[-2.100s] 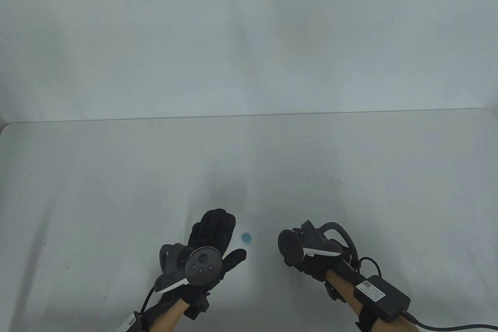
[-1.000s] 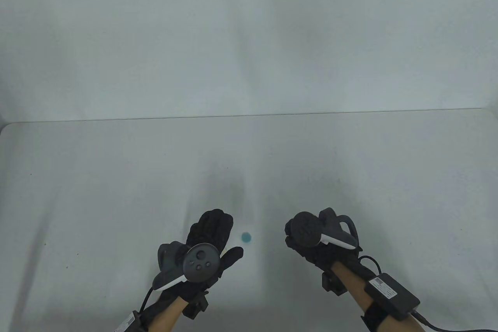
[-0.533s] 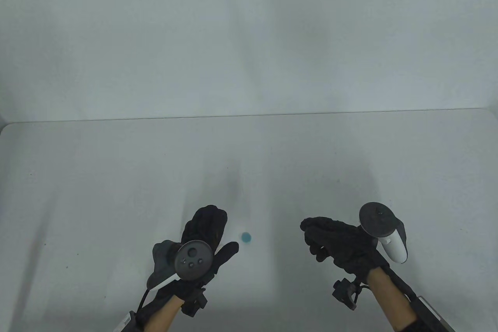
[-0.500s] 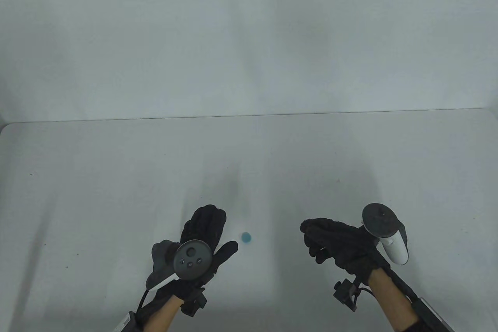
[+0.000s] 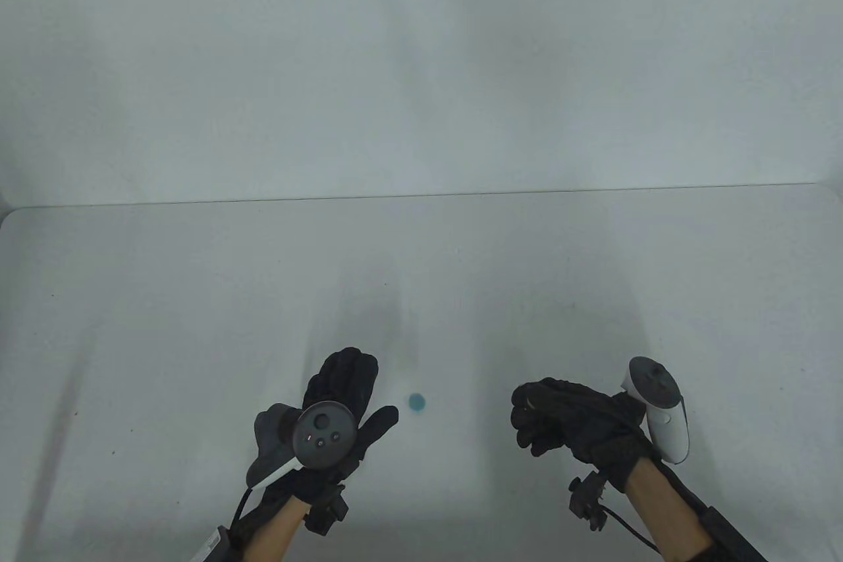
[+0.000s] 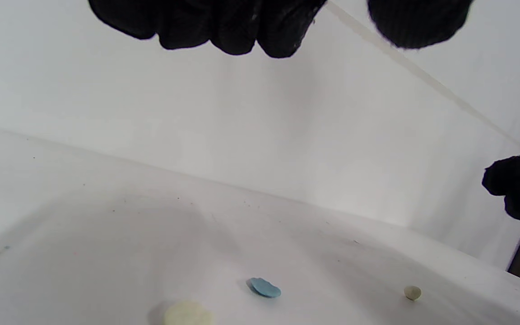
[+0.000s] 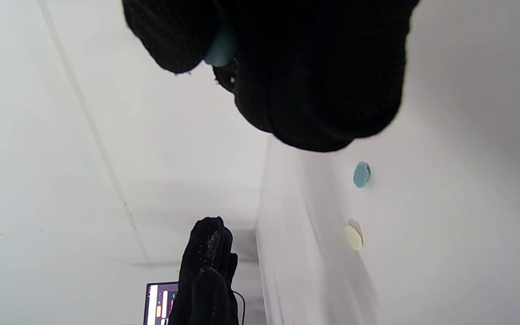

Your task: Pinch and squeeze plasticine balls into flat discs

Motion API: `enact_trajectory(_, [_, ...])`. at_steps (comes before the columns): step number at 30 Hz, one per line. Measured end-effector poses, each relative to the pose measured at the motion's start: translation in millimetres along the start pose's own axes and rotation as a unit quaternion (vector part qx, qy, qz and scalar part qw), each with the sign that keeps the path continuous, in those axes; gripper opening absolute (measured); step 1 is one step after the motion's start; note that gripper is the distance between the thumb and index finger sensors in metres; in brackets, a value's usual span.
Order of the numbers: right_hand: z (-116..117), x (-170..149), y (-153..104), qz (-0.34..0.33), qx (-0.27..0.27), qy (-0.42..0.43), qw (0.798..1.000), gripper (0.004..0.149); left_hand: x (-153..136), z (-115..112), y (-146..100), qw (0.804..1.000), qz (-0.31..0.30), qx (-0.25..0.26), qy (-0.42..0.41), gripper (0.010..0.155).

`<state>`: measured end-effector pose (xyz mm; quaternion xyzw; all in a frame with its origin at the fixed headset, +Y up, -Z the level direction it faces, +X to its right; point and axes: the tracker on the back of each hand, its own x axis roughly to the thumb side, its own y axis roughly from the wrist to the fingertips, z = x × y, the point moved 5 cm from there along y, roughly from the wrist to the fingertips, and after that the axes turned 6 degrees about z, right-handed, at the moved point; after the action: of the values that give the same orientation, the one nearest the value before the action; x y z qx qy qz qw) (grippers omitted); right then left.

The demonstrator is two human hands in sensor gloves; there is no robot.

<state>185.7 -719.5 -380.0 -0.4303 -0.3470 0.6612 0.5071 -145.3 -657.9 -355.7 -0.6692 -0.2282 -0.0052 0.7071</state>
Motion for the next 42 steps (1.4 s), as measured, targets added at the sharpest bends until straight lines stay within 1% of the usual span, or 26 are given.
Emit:
enact_trajectory(4, [-1,2,-1,-0.006,-0.017,-0.002,1.0,0.041,0,0,0,1.0,0.0,0.0,0.003,0.078])
enact_trajectory(9, [1,5,-2,-0.004,-0.039,-0.046,0.998,0.04,1,0,0,1.0,-0.001,0.003,0.003,0.078])
enact_trajectory(11, [-1,5,-3,-0.004,-0.068,-0.061,0.996,0.04,1,-1,0,1.0,-0.002,0.0,0.0,0.078])
enact_trajectory(12, [-2,4,-3,-0.002,-0.07,-0.057,0.996,0.04,1,-2,0,1.0,-0.001,-0.001,0.0,0.078])
enact_trajectory(13, [-3,2,-3,0.002,-0.067,-0.044,0.997,0.039,1,-2,0,1.0,0.0,-0.001,0.002,0.078])
enact_trajectory(15, [-3,-4,0,0.013,-0.036,-0.018,0.999,0.04,0,-1,0,1.0,0.001,0.0,0.003,0.078])
enact_trajectory(18, [0,-8,1,0.017,-0.02,0.004,1.0,0.043,-1,-2,0,1.0,0.004,-0.004,0.0,0.078])
enact_trajectory(20, [3,-9,2,0.013,0.0,0.02,1.0,0.055,-1,-1,0,1.0,0.005,-0.002,0.002,0.077])
enact_trajectory(21, [5,-9,2,0.013,0.007,0.031,0.999,0.057,-1,-1,0,1.0,0.005,-0.002,0.0,0.078])
enact_trajectory(25, [3,-6,1,0.006,-0.002,0.016,1.0,0.05,-1,-3,1,1.0,0.001,-0.011,-0.007,0.077])
enact_trajectory(27, [2,-3,0,-0.001,-0.008,0.018,1.0,0.042,-1,-3,1,1.0,0.0,-0.011,-0.006,0.077])
enact_trajectory(29, [0,1,-2,-0.009,-0.022,0.008,1.0,0.041,-1,-4,1,1.0,0.0,-0.014,-0.009,0.077])
enact_trajectory(33, [0,5,-3,-0.021,-0.027,0.003,0.999,0.041,-1,-3,1,1.0,0.001,-0.013,-0.009,0.077])
enact_trajectory(36, [0,5,-2,-0.023,-0.027,0.0,0.999,0.044,-2,-4,1,1.0,0.003,-0.016,-0.011,0.077])
enact_trajectory(39, [2,5,-1,-0.022,-0.013,-0.001,1.0,0.045,-2,-3,1,1.0,0.002,-0.014,-0.01,0.077])
enact_trajectory(42, [2,7,-1,-0.022,-0.034,-0.037,0.999,0.047,-2,-5,2,1.0,0.002,-0.018,-0.013,0.077])
